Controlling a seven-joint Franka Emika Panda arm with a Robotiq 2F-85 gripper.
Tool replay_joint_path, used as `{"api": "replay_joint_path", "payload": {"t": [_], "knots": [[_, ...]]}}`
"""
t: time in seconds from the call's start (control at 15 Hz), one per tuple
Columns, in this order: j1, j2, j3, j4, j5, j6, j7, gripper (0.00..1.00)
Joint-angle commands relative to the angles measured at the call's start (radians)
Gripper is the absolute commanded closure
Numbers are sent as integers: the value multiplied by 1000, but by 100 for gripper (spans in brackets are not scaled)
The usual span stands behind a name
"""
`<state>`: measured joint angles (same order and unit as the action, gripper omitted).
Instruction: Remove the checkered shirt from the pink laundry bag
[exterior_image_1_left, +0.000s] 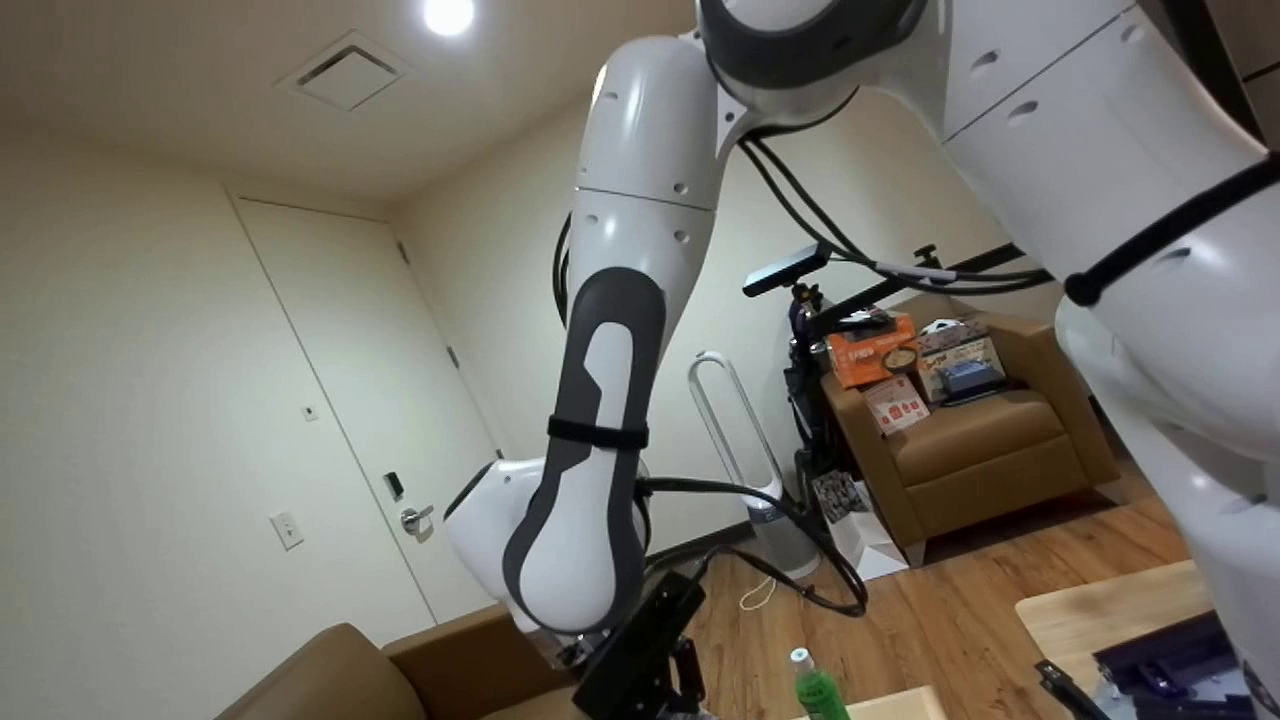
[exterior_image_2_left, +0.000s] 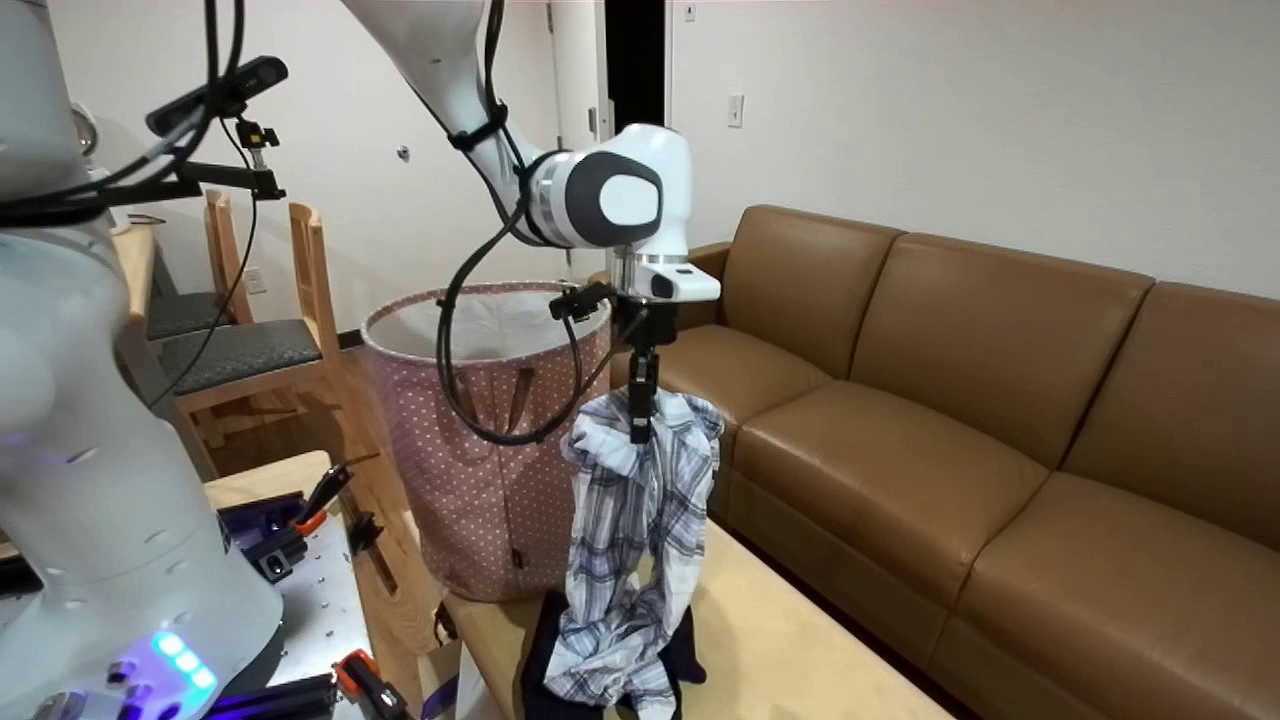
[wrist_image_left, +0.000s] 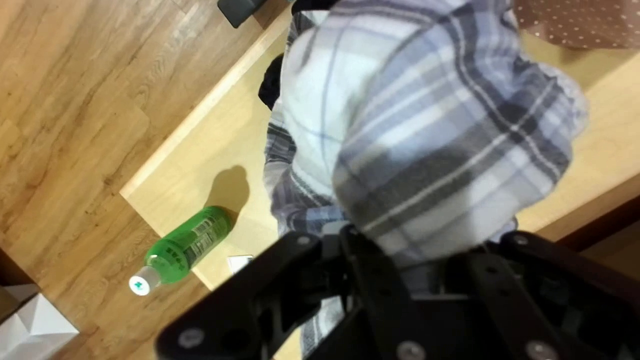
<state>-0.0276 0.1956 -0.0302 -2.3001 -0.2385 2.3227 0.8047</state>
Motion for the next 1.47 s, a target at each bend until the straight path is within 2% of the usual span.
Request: {"api": "replay_joint_path", "payload": {"t": [0.0, 0.13, 0.4, 0.47, 0.53, 0.73, 0.8, 0.93, 1.13, 1.4], "knots": [[28, 130, -8, 11, -5, 107, -131, 89], [41, 246, -2, 37, 19, 155, -226, 89], [84, 443, -35, 141, 33, 79, -295, 89], [110, 372, -51, 72, 41, 123, -248, 89], [118, 411, -60, 90, 48, 128, -253, 75], [133, 415, -73, 96, 45, 129, -250, 75], [133, 409, -73, 96, 45, 129, -249, 89], [132, 470, -81, 124, 31, 198, -266, 89], [95, 634, -67, 199, 71, 291, -342, 89], [80, 784, -79, 284, 107, 422, -455, 89]]}}
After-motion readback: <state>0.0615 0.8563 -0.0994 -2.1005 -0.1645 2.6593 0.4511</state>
